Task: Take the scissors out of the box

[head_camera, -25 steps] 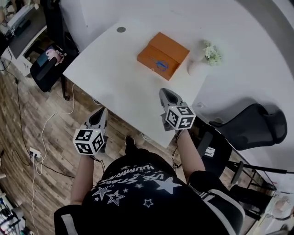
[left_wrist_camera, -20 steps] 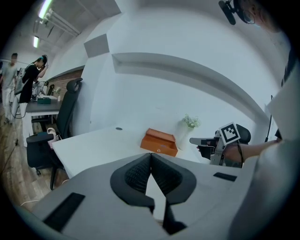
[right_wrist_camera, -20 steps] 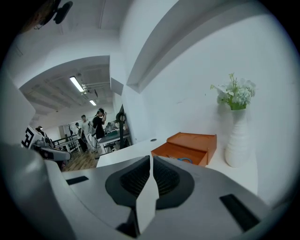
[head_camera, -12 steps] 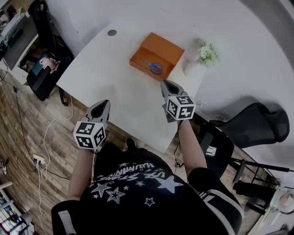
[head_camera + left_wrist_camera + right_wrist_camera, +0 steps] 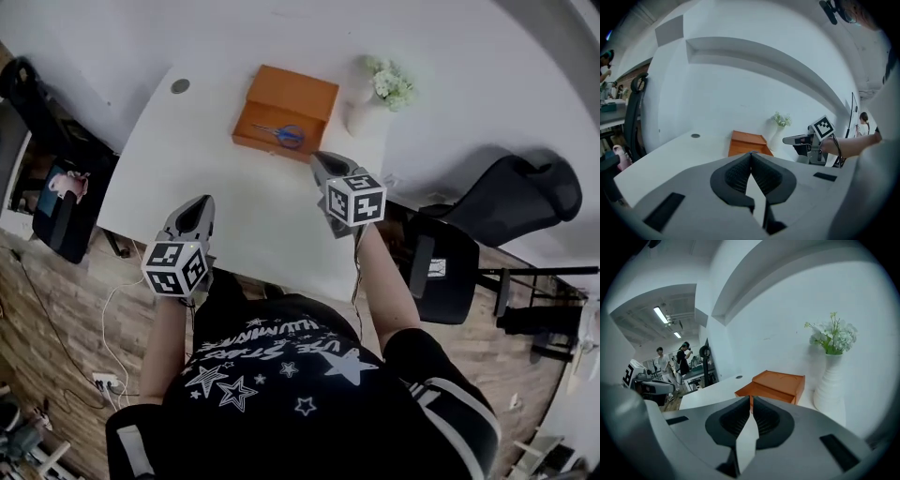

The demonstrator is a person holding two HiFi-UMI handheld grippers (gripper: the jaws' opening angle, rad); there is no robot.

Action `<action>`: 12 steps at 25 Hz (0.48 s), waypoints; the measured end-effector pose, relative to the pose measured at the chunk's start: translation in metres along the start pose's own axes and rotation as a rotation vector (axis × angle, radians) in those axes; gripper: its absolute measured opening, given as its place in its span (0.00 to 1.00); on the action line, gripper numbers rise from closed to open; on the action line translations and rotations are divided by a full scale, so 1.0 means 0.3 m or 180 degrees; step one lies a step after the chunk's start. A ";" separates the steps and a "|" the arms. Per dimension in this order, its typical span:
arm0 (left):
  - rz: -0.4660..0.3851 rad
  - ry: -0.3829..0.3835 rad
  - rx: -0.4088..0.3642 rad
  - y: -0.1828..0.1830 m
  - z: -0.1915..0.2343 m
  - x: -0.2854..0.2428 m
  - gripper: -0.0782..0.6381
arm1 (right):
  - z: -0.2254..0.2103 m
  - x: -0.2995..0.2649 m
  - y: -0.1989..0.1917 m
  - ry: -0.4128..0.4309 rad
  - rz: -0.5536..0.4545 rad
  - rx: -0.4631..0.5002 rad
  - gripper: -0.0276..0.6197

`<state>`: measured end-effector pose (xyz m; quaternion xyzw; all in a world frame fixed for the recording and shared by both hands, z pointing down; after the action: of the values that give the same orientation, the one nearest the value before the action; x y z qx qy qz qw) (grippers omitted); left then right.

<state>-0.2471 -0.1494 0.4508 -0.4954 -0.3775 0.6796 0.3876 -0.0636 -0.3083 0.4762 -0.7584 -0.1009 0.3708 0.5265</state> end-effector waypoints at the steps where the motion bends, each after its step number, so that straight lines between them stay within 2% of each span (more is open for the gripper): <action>1: 0.0001 -0.0075 -0.0042 0.022 0.016 -0.019 0.13 | -0.001 -0.011 0.009 -0.0046 0.0028 -0.0009 0.12; 12: -0.0023 -0.0590 -0.0346 0.208 0.146 -0.257 0.13 | -0.067 -0.125 0.100 -0.0385 0.0223 0.0060 0.12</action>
<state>-0.2829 -0.2503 0.4340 -0.4493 -0.4498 0.6996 0.3261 -0.0836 -0.3558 0.4706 -0.7327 -0.1024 0.4350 0.5132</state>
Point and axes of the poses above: the fingertips, and each gripper's own axes: x backward along the fingers, z to its left, y out of its top, the point moved 1 cm from there along x, backward along the fingers, and after that the axes turned 1 degree about z, right-handed, at the moved point
